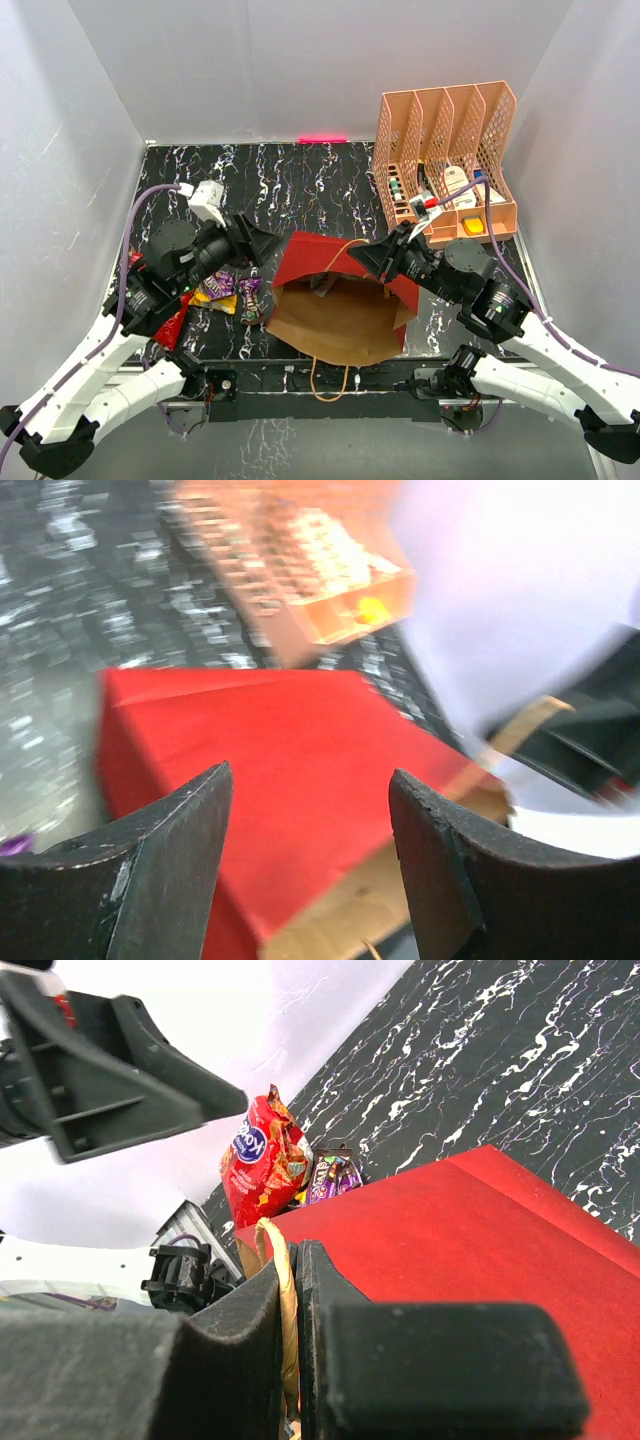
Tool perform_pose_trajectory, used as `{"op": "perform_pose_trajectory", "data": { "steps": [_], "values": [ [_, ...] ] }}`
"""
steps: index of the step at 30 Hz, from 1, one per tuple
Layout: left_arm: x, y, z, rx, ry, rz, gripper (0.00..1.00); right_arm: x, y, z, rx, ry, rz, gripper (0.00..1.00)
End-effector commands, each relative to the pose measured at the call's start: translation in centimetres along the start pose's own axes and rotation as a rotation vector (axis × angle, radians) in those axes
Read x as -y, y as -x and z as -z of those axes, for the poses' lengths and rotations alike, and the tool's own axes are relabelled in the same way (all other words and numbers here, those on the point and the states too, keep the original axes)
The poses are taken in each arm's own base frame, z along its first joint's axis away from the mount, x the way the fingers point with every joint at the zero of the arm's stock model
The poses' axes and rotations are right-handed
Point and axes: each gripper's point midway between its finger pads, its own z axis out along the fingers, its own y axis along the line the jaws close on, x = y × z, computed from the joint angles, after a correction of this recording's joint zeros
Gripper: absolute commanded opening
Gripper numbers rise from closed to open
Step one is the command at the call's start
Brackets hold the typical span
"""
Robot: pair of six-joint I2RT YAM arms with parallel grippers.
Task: Take the snacks out of the paper bag
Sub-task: Place the snack at the center of the board, then take out the snack from the paper bag.
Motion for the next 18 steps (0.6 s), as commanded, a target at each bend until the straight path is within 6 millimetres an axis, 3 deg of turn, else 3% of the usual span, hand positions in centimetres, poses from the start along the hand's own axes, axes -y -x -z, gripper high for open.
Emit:
{"op": "perform_pose_trajectory", "data": {
  "steps": [1, 7, 11, 14, 18],
  "values": [
    [10.3, -0.9, 2.8, -0.06, -0.635, -0.107, 0.62, -1.1, 1.5, 0.0, 0.056, 0.042, -0.006, 0.07],
    [14.7, -3.7, 4.8, -0.098, -0.895, -0.097, 0.63, -1.1, 1.5, -0.2, 0.055, 0.04, -0.006, 0.07],
    [17.5, -7.3, 5.0, -0.119, -0.929, -0.197, 0.64, -1.0, 1.5, -0.3, 0.055, 0.035, -0.006, 0.07],
    [18.2, -10.8, 4.1, -0.155, -0.856, -0.299, 0.63, -1.0, 1.5, -0.4, 0.052, 0.035, -0.005, 0.07],
    [16.8, -15.4, 1.8, -0.19, -0.692, -0.473, 0.63, -0.9, 1.4, -0.5, 0.047, 0.031, -0.005, 0.07]
  ]
}}
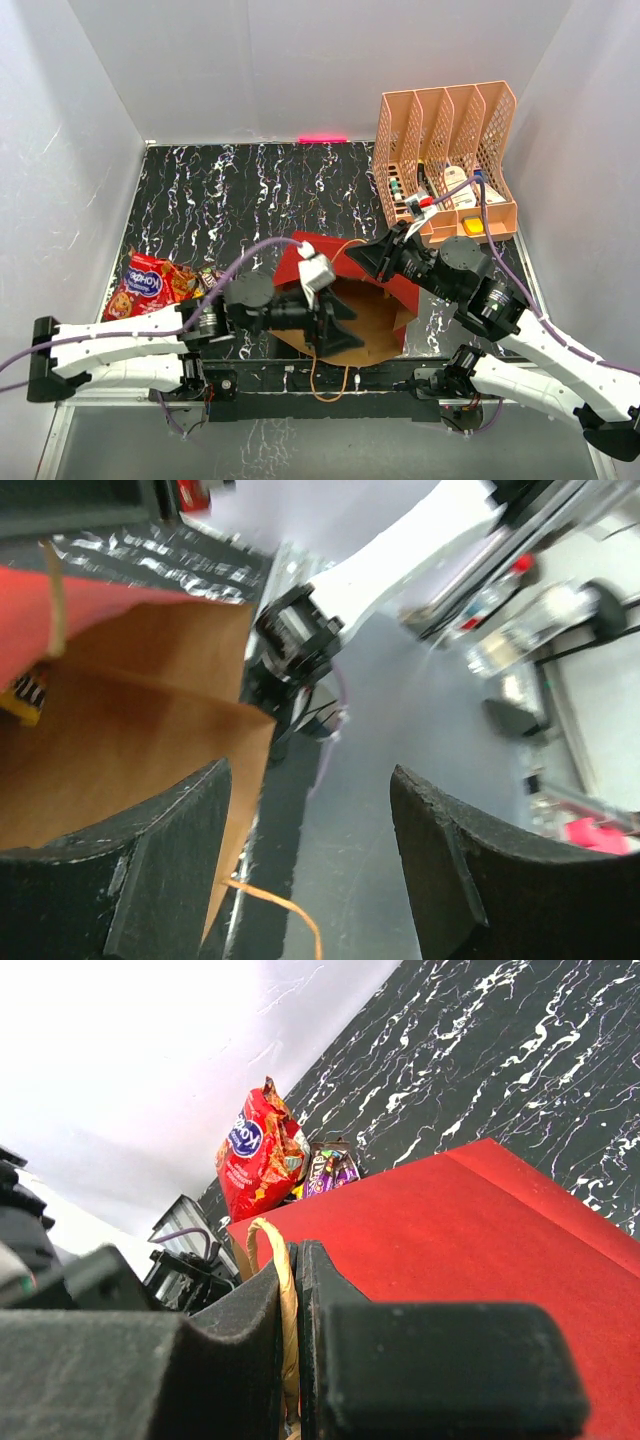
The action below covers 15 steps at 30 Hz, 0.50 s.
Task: Take the snacks out of the paper bag
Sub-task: Take out the snack from the paper bag.
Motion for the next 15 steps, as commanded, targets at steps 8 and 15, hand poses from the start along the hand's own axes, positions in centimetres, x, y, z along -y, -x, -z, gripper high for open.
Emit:
{"op": "perform_pose_trajectory", "data": {
  "steps": [8, 15],
  "values": [
    [-11.5, -5.9, -0.5, -0.207, 0.752, -0.416, 0.55, -0.8, 1.9, 0.3, 0.073, 0.022, 0.001, 0.07],
    [-16.3, -9.5, 0.1, -0.416, 0.951, -0.624, 0.5, -0.8, 1.9, 0.3, 0.07, 0.02, 0.002, 0.07]
  ]
}}
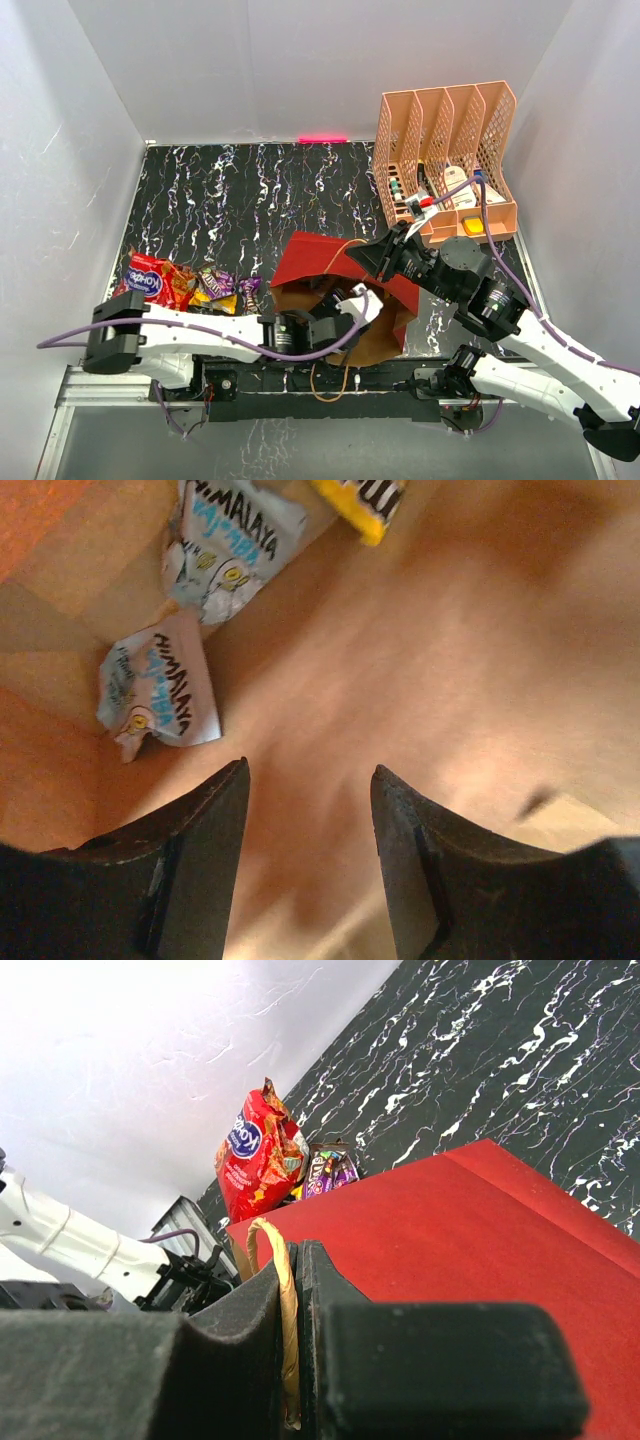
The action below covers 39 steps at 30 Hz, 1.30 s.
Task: Take the snacks out of the paper bag
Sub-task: Take out the snack from the paper bag.
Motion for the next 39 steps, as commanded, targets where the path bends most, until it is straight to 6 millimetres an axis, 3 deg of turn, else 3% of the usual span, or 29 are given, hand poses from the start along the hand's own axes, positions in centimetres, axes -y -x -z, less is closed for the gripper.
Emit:
{"op": "perform_pose_trajectory", "data": {
  "steps": [1, 12, 22, 34, 39],
  "values": [
    [-2.7, -0.5, -1.1, -0.042, 0.19, -0.16, 0.5, -0.9, 1.9, 0.3, 0.069, 0.025, 0.002, 0.07],
    [-3.2, -2.1, -5.3, -0.075, 0.309, -0.366, 0.49, -1.2, 2.3, 0.4, 0.069, 0.033, 0.003, 0.07],
    [-6.9, -3.3, -9.3, -0.177, 0.451, -0.412, 0.57, -1.4, 2.5, 0.8, 0.075, 0.033, 0.002, 0.07],
    [-10.2, -3.5, -11.8, -0.237, 0.546, -0.451, 0.58, -1.3, 2.6, 1.2, 0.086, 0.03, 0.0, 0.07],
    [-11.9, -3.7, -11.8, -0.271, 0.601, -0.478, 0.51, -1.4, 2.8, 1.3, 0.091, 0.034, -0.001, 0.07]
  ]
}}
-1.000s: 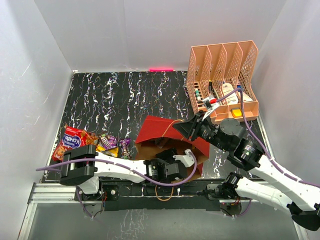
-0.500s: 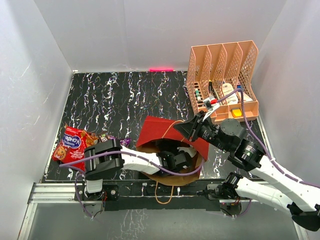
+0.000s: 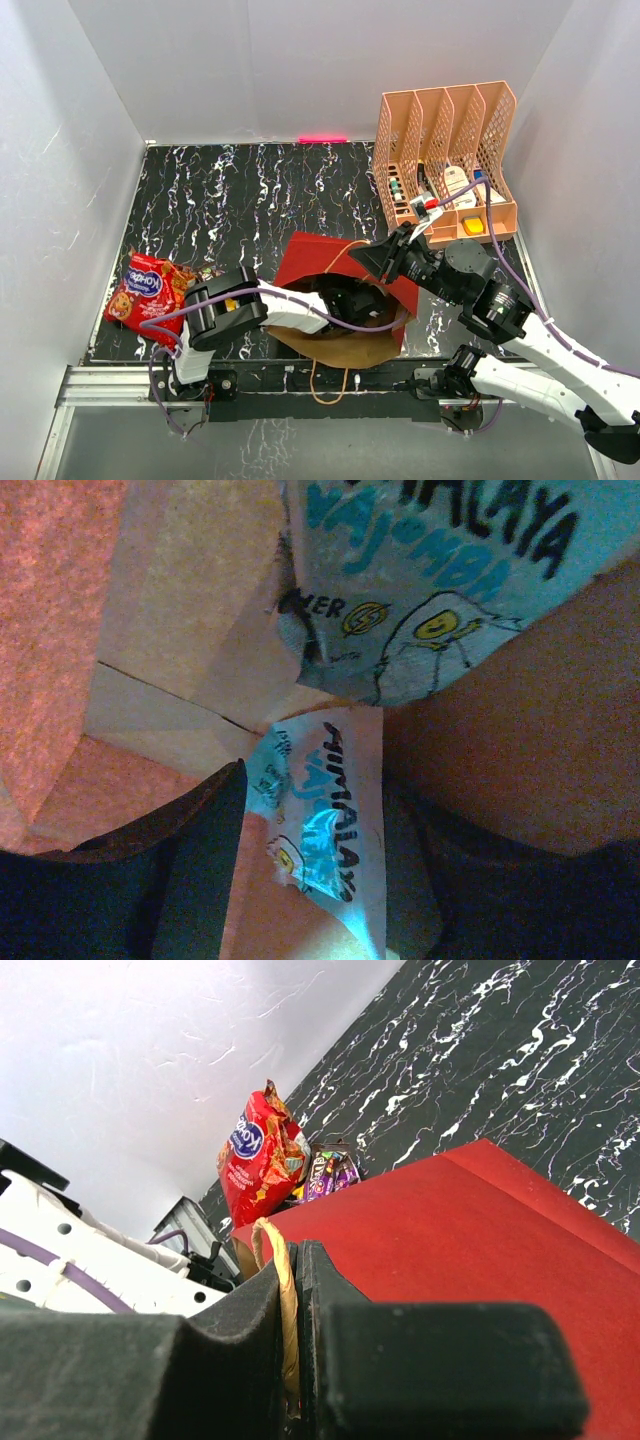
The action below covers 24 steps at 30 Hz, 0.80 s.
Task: Take the snacks out of the paper bag
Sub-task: Take out the snack from the paper bag.
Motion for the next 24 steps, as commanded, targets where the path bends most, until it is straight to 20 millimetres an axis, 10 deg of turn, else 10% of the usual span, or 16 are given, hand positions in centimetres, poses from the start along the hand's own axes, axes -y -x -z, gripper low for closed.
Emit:
{"op": "perform_pose_trajectory", "data": {
  "steps": [1, 13, 24],
  "values": [
    [-2.5, 0.3, -0.4, -0.021, 0.081, -0.009, 0.49, -1.2, 2.5, 0.6, 0.081, 0.031, -0.001, 0.07],
    [-2.0, -0.3, 0.5, -0.051, -0.014, 0.031, 0.02, -1.3, 2.4, 0.5, 0.081, 0.037, -0.004, 0.07],
    [-2.4, 0.3, 6.5, 0.043, -0.207, 0.193, 0.0, -1.1, 2.5, 0.5, 0.086, 0.024, -0.001, 0.07]
  ]
}}
